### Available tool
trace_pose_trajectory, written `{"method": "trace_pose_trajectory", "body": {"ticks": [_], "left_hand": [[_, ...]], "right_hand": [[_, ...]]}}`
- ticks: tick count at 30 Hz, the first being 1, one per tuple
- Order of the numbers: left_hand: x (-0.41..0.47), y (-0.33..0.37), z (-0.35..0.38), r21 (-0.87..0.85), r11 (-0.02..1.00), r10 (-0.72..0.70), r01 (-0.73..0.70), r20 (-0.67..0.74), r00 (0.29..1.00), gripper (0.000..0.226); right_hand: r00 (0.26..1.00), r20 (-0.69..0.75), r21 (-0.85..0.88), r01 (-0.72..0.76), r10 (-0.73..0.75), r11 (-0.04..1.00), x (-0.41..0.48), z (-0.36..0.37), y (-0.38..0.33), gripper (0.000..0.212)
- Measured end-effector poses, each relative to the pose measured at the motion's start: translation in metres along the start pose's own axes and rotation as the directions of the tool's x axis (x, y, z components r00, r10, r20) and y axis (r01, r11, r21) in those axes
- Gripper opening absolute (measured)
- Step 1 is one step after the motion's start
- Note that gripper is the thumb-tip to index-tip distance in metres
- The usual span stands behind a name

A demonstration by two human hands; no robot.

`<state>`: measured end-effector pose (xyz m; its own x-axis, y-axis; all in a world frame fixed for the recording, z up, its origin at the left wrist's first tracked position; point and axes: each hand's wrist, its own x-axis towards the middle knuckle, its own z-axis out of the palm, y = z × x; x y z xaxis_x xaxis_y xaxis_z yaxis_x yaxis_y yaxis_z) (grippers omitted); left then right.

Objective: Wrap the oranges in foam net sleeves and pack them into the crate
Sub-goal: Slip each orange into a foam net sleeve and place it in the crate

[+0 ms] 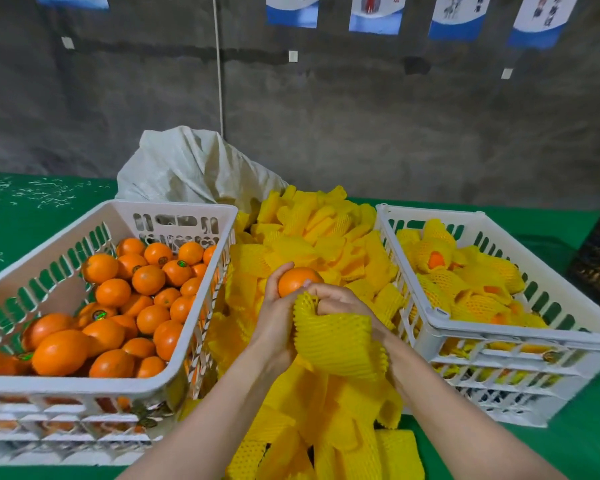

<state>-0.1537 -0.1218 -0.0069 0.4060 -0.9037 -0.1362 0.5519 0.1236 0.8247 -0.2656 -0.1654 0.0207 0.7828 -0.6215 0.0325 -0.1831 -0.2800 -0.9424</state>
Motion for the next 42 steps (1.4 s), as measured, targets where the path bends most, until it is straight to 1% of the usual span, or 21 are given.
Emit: {"method": "trace_pose_trajectory", "body": {"ticks": [1, 2, 4, 6, 9, 10, 12, 14, 15, 18, 20, 22, 23, 24, 25, 27, 30, 31, 33, 36, 42], "left_hand": [[0.0, -0.003, 0.001, -0.009, 1.0, 0.001, -0.002, -0.015, 1.0, 0.037], [0.0, -0.005, 0.002, -0.01, 1.0, 0.017, -0.017, -0.028, 0.999, 0.033], [0.001, -0.009, 0.001, 0.026, 0.999, 0.047, -0.046, -0.053, 0.998, 0.031], [0.002, -0.015, 0.0, 0.06, 0.997, 0.051, -0.048, -0.05, 0.997, 0.035], [0.0, -0.016, 0.003, -0.069, 0.997, 0.02, -0.016, 0.047, 0.999, 0.034], [-0.001, -0.016, 0.004, -0.1, 0.995, 0.021, -0.013, 0.085, 0.996, 0.041], [-0.002, -0.015, 0.003, -0.019, 0.999, 0.049, -0.047, 0.142, 0.989, 0.053], [-0.003, -0.017, 0.002, 0.126, 0.985, 0.103, -0.121, 0.137, 0.985, 0.058], [-0.002, -0.019, 0.002, 0.143, 0.981, 0.118, -0.134, 0.116, 0.986, 0.058], [-0.002, -0.018, 0.003, -0.05, 0.994, 0.098, -0.096, 0.049, 0.994, 0.051], [-0.001, -0.018, 0.003, -0.192, 0.979, 0.082, -0.068, 0.065, 0.995, 0.047], [-0.001, -0.018, 0.003, -0.275, 0.958, 0.097, -0.079, 0.055, 0.994, 0.065], [-0.001, -0.019, 0.0, -0.307, 0.948, 0.099, -0.083, 0.038, 0.994, 0.083], [-0.001, -0.019, -0.003, -0.334, 0.939, 0.098, -0.085, 0.022, 0.995, 0.092], [0.001, -0.019, -0.007, -0.349, 0.934, 0.088, -0.076, 0.02, 0.996, 0.09], [0.003, -0.016, -0.01, -0.345, 0.938, 0.029, -0.006, 0.061, 0.998, 0.072], [0.004, -0.015, -0.01, -0.342, 0.934, -0.052, 0.104, 0.159, 0.986, 0.043], [0.004, -0.015, -0.01, -0.341, 0.934, -0.05, 0.11, 0.178, 0.983, 0.04], [0.005, -0.014, -0.011, -0.343, 0.933, -0.044, 0.108, 0.188, 0.981, 0.036], [0.004, -0.012, -0.013, -0.362, 0.921, -0.075, 0.142, 0.194, 0.978, 0.036], [0.0, -0.005, -0.018, -0.335, 0.905, -0.184, 0.261, 0.245, 0.952, 0.049]], "right_hand": [[0.996, -0.043, 0.042, -0.07, 0.072, 0.997, -0.002, 0.0, -0.001, 0.075], [0.999, -0.033, -0.042, -0.033, 0.031, 0.999, 0.001, -0.003, 0.006, 0.07], [0.973, -0.193, -0.136, 0.104, -0.129, 0.985, 0.011, -0.005, 0.02, 0.037], [0.93, -0.327, -0.141, 0.128, -0.168, 0.982, 0.018, -0.006, 0.029, 0.019], [0.879, -0.448, -0.167, 0.096, -0.162, 0.981, 0.019, -0.014, 0.034, 0.02], [0.869, -0.471, -0.166, 0.082, -0.152, 0.983, 0.018, -0.014, 0.036, 0.021], [0.84, -0.526, -0.188, 0.038, -0.133, 0.982, 0.019, -0.01, 0.04, 0.021], [0.817, -0.563, -0.177, 0.028, -0.124, 0.984, 0.02, -0.007, 0.042, 0.018], [0.808, -0.576, -0.143, 0.052, -0.126, 0.988, 0.019, -0.005, 0.043, 0.016], [0.792, -0.601, 0.007, 0.138, -0.106, 0.99, 0.014, 0.008, 0.04, 0.012], [0.798, -0.601, 0.117, 0.147, -0.048, 0.982, 0.011, 0.022, 0.037, 0.019], [0.822, -0.569, 0.138, 0.129, -0.028, 0.982, 0.011, 0.034, 0.039, 0.024], [0.834, -0.552, 0.152, 0.12, -0.016, 0.981, 0.012, 0.037, 0.04, 0.021], [0.843, -0.538, 0.185, 0.11, 0.007, 0.977, 0.013, 0.037, 0.041, 0.018], [0.85, -0.527, 0.218, 0.104, 0.027, 0.97, 0.014, 0.036, 0.043, 0.016], [0.852, -0.523, 0.215, 0.124, 0.007, 0.969, 0.013, 0.033, 0.043, 0.016], [0.817, -0.56, 0.087, 0.226, -0.14, 0.97, 0.011, 0.03, 0.04, 0.018], [0.803, -0.569, 0.039, 0.245, -0.18, 0.969, 0.011, 0.028, 0.039, 0.018], [0.784, -0.58, -0.01, 0.267, -0.222, 0.964, 0.015, 0.023, 0.035, 0.018], [0.772, -0.592, 0.031, 0.306, -0.229, 0.951, 0.023, 0.014, 0.029, 0.019], [0.819, -0.518, 0.045, 0.314, -0.246, 0.948, 0.032, 0.006, 0.026, 0.027]]}}
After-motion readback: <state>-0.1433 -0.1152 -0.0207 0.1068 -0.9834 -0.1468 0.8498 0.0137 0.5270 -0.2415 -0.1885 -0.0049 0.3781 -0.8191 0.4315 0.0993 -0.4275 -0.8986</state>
